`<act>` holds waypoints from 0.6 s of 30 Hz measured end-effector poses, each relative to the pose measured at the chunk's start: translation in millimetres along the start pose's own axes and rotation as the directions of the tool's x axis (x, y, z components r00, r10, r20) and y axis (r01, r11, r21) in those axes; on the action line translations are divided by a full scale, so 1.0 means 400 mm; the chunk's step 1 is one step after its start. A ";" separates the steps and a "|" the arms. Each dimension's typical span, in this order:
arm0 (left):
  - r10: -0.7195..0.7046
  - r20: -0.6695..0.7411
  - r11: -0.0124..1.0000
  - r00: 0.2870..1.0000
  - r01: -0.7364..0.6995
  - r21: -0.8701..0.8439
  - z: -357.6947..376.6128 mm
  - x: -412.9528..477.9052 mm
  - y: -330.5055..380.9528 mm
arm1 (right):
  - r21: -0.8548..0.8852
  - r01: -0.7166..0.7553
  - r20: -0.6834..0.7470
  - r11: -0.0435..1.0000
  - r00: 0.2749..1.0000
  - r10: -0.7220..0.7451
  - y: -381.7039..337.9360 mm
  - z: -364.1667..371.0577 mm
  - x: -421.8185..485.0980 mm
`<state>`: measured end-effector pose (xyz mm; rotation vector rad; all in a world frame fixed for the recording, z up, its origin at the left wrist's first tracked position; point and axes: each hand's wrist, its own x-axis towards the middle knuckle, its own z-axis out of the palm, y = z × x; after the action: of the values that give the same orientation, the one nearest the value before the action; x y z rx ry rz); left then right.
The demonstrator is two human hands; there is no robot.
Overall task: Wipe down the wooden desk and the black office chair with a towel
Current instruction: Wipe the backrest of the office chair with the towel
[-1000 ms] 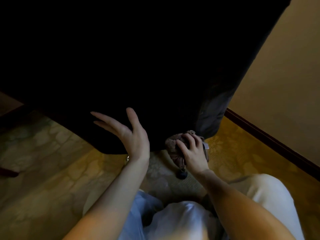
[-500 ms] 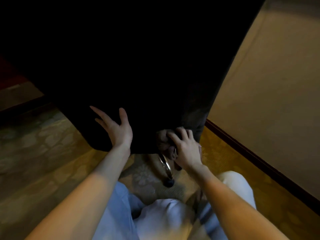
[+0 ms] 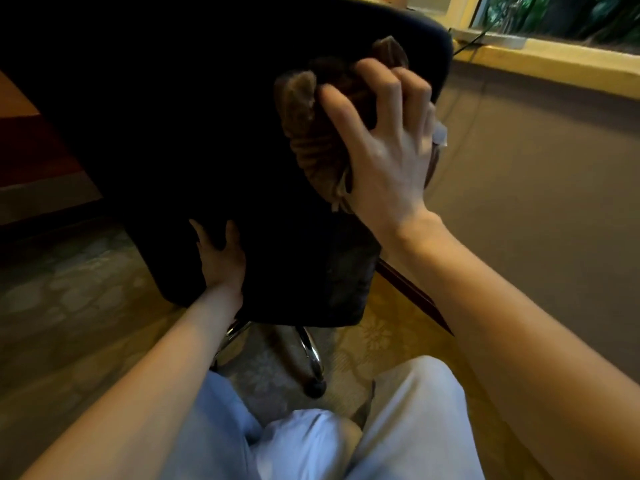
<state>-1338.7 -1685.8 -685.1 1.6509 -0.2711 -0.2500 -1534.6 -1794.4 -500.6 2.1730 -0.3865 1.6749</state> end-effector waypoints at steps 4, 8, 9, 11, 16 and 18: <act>-0.097 0.098 0.993 0.991 0.103 -0.065 0.034 -0.005 0.027 | 0.016 -0.060 -0.055 0.998 0.997 0.061 -0.021 0.075 -0.099; -0.170 0.048 0.983 0.984 0.173 -0.055 0.065 0.001 0.038 | -0.049 -0.121 0.052 0.991 0.991 0.123 -0.037 0.129 -0.224; -0.156 0.064 0.986 0.986 0.159 -0.044 0.070 -0.009 0.039 | -0.046 -0.128 0.079 0.991 0.988 0.131 -0.038 0.140 -0.263; -0.104 0.036 0.988 0.994 0.108 -0.107 0.083 -0.021 0.034 | -0.019 -0.143 0.132 0.990 0.981 0.144 -0.042 0.160 -0.355; -0.098 0.087 0.958 0.991 0.117 -0.262 0.098 -0.016 0.001 | 0.001 -0.275 0.424 0.961 0.871 0.249 -0.045 0.182 -0.625; -0.121 0.138 0.937 0.983 0.159 -0.311 0.090 -0.004 -0.017 | -0.010 -0.327 0.567 0.945 0.777 0.275 -0.050 0.175 -0.723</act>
<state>-1351.5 -1718.7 -695.2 1.3348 -0.1885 -0.4755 -1539.5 -1810.3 -798.3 2.7770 -0.8774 1.1555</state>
